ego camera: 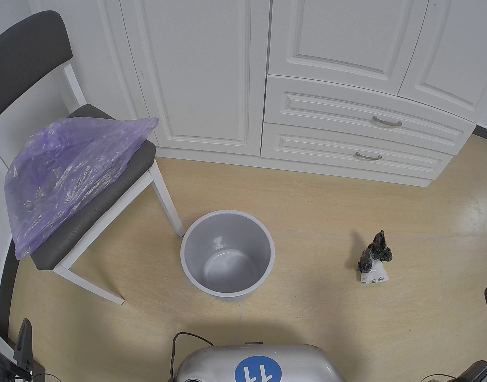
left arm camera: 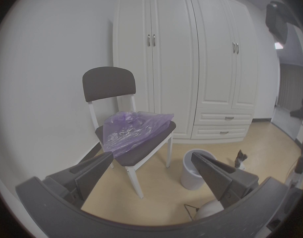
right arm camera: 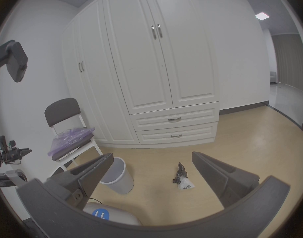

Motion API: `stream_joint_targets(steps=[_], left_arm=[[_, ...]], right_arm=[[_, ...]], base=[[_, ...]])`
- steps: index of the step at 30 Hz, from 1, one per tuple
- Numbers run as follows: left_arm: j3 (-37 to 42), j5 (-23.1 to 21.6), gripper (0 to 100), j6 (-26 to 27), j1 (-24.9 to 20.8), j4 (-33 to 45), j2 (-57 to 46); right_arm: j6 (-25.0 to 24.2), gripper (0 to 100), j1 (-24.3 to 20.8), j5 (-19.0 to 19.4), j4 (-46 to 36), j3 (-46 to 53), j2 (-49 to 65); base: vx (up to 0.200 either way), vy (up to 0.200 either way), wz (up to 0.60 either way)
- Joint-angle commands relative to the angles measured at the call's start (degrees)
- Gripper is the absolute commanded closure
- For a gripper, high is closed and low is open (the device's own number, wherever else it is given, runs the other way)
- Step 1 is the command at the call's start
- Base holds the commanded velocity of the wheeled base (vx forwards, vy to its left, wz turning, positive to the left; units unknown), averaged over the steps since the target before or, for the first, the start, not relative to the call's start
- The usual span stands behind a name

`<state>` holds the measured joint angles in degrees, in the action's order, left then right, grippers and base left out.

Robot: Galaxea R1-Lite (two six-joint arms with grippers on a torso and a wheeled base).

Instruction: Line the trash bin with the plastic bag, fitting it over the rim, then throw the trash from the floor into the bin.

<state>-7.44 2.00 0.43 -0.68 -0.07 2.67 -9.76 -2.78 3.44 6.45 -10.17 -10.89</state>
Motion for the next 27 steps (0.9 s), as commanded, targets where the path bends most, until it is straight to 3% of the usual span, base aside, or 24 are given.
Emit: stream_joint_targets(steps=[1,5,8,11,14,19,22,25,26,27], left_arm=[[-5.1,7.5,0,9.9,-0.6,5.8,12.3],[-8.2,11.2,0,15.6,-0.6,5.7,19.7],[-13.1,12.2,0,20.0,0.0,5.7,28.0],[-15.5,14.6,0,22.1,2.2,5.6,34.2],[-15.4,16.5,0,25.3,6.9,3.9,39.5],[-13.6,16.3,0,27.6,11.1,-1.2,44.3],[-12.7,14.7,0,28.0,15.2,-2.9,45.6],[-12.8,9.0,0,27.9,17.6,-4.3,45.4],[-12.8,9.0,0,27.9,17.6,-4.3,45.4],[-12.9,2.7,0,27.7,20.4,-5.1,45.5]], right_arm=[[6.3,0,-2.5,0.3,17.3,-5.9,-34.5],[6.1,0,-2.5,-1.2,30.2,-7.9,-46.2],[7.2,0,-4.5,-3.3,35.0,-8.3,-51.4],[7.5,0,-8.0,-6.3,36.7,-9.0,-53.6],[5.8,0,-11.8,-11.9,36.9,-9.4,-54.7],[4.6,0,-14.4,-12.8,36.9,-9.4,-54.7],[4.6,0,-14.4,-12.7,36.8,-9.3,-53.8],[4.9,0,-14.4,-12.8,36.6,-9.4,-52.7],[4.9,0,-14.4,-12.8,36.6,-9.4,-52.7],[5.0,0,-14.4,-12.8,36.4,-9.5,-51.6]], base=[[0.0,0.0,0.0],[0.0,0.0,0.0],[0.0,0.0,0.0],[0.0,0.0,0.0],[0.0,0.0,0.0],[0.0,0.0,0.0],[0.0,0.0,0.0],[0.0,0.0,0.0],[0.0,0.0,0.0],[0.0,0.0,0.0]])
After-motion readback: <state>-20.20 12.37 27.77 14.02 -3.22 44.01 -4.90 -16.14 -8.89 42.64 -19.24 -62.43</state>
